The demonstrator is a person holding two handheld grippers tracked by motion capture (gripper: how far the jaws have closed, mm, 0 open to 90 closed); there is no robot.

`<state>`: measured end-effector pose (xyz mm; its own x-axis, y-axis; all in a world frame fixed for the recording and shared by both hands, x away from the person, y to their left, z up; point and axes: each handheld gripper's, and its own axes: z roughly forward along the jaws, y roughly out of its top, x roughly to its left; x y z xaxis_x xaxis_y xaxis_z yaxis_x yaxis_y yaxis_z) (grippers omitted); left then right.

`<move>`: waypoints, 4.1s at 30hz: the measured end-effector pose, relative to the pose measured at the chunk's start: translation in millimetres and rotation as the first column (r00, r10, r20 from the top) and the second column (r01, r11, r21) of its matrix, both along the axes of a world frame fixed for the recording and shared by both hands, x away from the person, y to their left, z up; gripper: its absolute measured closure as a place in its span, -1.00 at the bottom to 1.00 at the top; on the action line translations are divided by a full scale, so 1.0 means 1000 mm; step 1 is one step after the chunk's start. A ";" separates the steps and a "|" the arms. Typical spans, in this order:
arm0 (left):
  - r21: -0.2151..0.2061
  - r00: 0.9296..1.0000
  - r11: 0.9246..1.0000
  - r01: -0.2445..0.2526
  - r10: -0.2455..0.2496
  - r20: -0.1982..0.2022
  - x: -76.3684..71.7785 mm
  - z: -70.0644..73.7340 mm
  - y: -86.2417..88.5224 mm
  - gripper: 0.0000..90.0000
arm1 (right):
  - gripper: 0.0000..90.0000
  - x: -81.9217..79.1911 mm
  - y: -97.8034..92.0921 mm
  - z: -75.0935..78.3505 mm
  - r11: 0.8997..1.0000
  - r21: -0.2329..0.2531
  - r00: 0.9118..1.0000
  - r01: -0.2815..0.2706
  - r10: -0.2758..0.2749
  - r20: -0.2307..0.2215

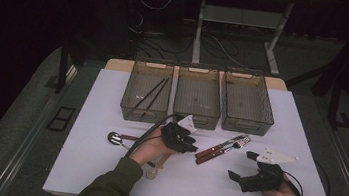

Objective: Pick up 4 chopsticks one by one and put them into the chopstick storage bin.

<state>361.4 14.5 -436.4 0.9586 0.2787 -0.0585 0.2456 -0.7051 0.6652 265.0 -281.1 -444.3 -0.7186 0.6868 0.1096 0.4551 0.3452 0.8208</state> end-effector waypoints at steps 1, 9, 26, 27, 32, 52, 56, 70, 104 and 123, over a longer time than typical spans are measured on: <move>0.002 1.000 1.000 -0.001 0.001 0.001 0.000 -0.002 -0.002 0.54 | -0.98 0.000 0.000 0.000 1.000 0.001 1.000 0.001 -0.001 -0.001; 0.021 1.000 1.000 0.017 -0.017 0.020 -0.001 -0.007 -0.005 0.70 | -0.98 0.000 0.000 0.000 1.000 0.001 1.000 0.000 0.000 -0.001; 0.032 0.999 0.999 -0.017 0.015 0.049 0.021 -0.006 -0.008 0.75 | -0.98 0.000 0.000 0.000 1.000 0.003 1.000 -0.002 0.002 -0.001; 0.043 0.998 0.999 -0.017 0.015 0.056 0.023 -0.006 -0.007 0.75 | -0.98 0.000 0.000 0.000 1.000 0.003 1.000 -0.002 0.003 -0.002; 0.064 0.995 0.996 -0.056 0.050 0.087 0.031 -0.005 -0.008 0.75 | -0.98 0.000 0.000 0.000 1.000 0.004 1.000 -0.004 0.004 -0.001; -0.111 0.990 0.986 -0.124 0.130 0.050 0.014 0.022 0.022 0.13 | -0.98 0.000 0.000 0.000 1.000 0.001 1.000 -0.002 0.002 -0.001; -0.128 0.986 0.980 -0.152 0.159 0.050 0.005 0.025 0.041 0.01 | -0.98 0.000 0.001 -0.001 1.000 -0.005 1.000 0.000 0.000 -0.004; -0.110 0.964 0.963 -0.246 0.255 0.080 -0.015 0.024 0.111 -0.11 | -0.98 0.002 0.002 -0.003 1.000 -0.013 1.000 0.000 0.000 -0.009; 0.011 0.964 0.968 -0.250 0.248 0.098 -0.013 -0.005 0.151 0.78 | -0.98 0.001 0.002 -0.002 1.000 -0.013 1.000 -0.004 0.004 -0.009; -0.003 0.985 0.986 -0.165 0.165 0.056 -0.006 -0.009 0.140 0.79 | -0.98 0.002 0.003 -0.002 1.000 -0.015 1.000 -0.007 0.007 -0.014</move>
<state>355.9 154.2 -445.5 0.9011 0.4336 -0.0056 0.3214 -0.6592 0.6798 266.7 -278.4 -446.8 -0.7220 0.6832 0.1092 0.4636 0.3606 0.8093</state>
